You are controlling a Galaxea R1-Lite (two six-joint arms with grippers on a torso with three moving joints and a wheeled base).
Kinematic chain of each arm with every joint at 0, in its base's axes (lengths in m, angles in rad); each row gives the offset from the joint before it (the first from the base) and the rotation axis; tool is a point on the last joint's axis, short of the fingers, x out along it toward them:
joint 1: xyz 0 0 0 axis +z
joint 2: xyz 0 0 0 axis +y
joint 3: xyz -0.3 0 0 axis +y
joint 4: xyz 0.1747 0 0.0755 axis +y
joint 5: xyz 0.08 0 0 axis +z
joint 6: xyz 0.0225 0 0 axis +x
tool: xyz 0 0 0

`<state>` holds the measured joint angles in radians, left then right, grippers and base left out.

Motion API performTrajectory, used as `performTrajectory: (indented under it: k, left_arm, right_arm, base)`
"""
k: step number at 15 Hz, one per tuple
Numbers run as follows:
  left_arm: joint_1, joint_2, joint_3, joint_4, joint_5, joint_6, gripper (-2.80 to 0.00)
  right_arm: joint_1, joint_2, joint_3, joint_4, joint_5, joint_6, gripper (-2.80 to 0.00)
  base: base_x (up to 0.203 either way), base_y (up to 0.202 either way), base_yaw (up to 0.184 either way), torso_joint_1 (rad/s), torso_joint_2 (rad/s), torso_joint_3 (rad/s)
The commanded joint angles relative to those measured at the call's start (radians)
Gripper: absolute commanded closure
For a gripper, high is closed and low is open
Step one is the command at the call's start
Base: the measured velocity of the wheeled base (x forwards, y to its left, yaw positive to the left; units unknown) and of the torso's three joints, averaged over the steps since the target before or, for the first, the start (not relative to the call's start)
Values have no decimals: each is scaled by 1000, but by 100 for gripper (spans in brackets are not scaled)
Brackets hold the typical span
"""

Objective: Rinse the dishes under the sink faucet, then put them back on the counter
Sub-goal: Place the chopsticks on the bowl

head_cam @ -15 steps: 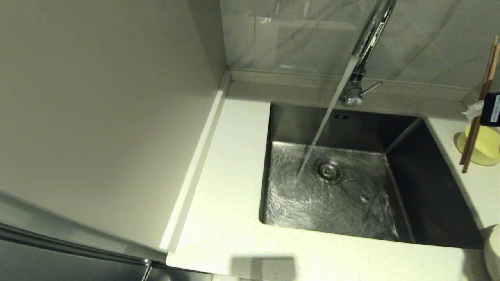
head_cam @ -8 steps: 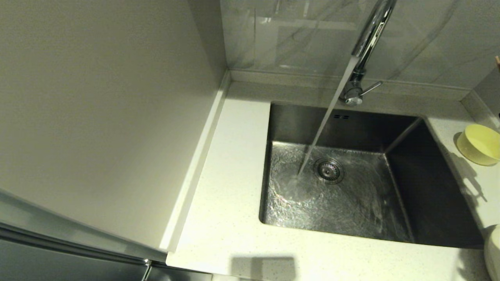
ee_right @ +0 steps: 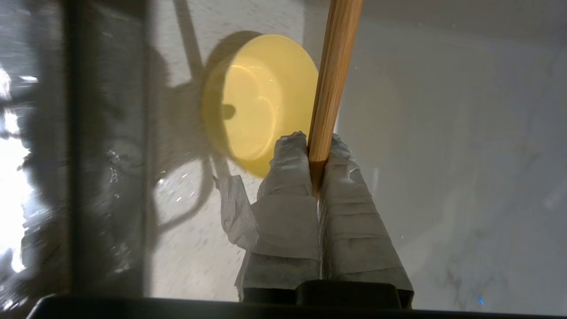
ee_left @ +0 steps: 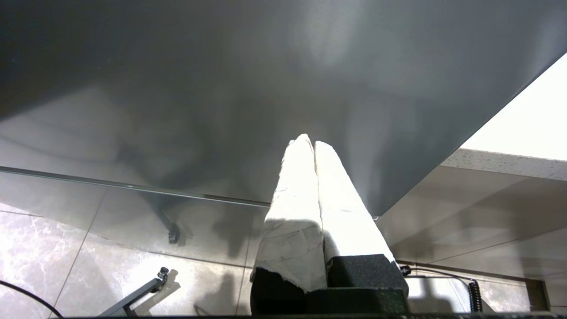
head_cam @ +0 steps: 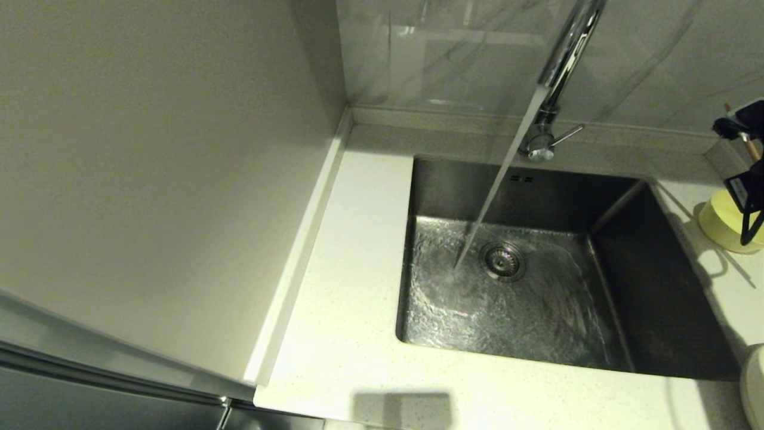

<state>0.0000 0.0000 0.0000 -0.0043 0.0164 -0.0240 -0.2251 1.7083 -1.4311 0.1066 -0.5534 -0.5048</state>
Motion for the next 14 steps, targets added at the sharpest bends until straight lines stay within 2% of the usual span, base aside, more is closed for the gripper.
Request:
performTrajectory:
  k: [1, 3, 5, 14]
  left_arm:
    - [0, -2, 0, 0, 0, -1, 0]
    - [0, -2, 0, 0, 0, -1, 0]
    - [0, -2, 0, 0, 0, -1, 0]
    - [0, -2, 0, 0, 0, -1, 0]
  right_arm:
    - [-2, 93, -57, -1, -52, -5, 0]
    - [-19, 128, -102, 1, -124, -25, 0]
    - [-41, 149, -106, -2, -132, -59, 0]
    - [-66, 307, -254, -4, -164, -72, 0]
  base:
    - [0, 0, 0, 0, 0, 0]
    - [0, 0, 0, 0, 0, 0]
    - [0, 0, 0, 0, 0, 0]
    - [0, 0, 0, 0, 0, 0]
